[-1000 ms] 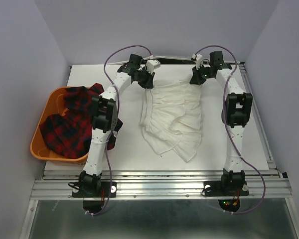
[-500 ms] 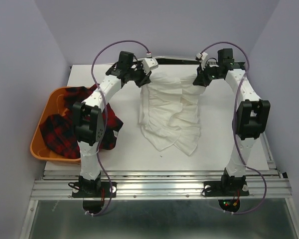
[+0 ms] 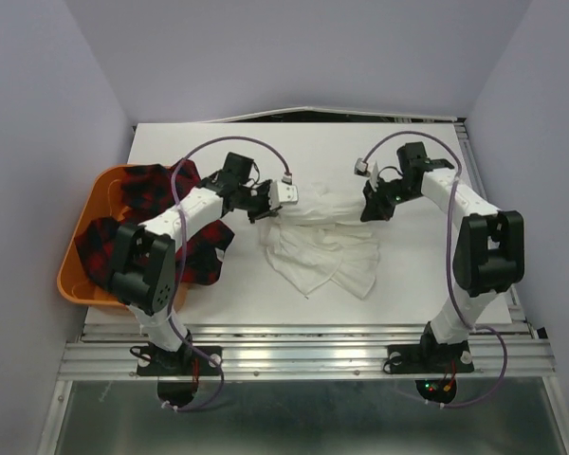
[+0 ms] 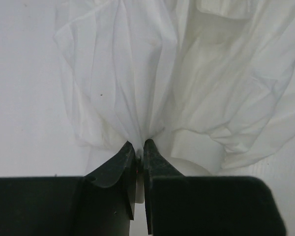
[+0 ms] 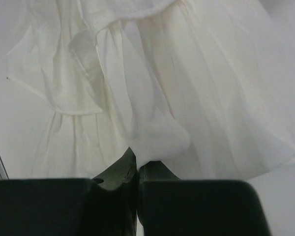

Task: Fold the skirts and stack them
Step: Fold the skirt

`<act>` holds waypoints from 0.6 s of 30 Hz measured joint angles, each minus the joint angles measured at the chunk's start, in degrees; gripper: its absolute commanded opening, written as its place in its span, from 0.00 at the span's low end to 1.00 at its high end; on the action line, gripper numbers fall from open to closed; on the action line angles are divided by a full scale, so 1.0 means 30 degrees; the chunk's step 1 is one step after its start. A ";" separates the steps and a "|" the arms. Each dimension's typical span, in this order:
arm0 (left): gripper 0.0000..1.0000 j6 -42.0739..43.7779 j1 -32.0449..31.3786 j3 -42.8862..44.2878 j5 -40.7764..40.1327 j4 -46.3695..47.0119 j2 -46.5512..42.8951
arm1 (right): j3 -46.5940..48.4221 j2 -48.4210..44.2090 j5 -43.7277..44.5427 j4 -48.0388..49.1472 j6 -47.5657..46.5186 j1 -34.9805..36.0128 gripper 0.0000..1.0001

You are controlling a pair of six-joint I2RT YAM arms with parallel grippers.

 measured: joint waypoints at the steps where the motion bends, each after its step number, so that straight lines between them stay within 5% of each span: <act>1: 0.00 0.0357 -0.0350 -0.0896 -0.0284 0.0153 -0.0488 | -0.0772 -0.0415 0.0124 0.0197 -0.0138 0.0219 0.01; 8: 0.00 0.1763 -0.2878 -0.5034 -0.2994 0.0648 -0.1647 | -0.6462 -0.2747 0.1931 0.2208 -0.0058 0.2229 0.01; 18: 0.00 0.0444 -0.3045 -0.2616 -0.4881 0.0299 0.1290 | -0.7672 -0.0823 0.2987 0.5442 0.2987 0.2965 0.01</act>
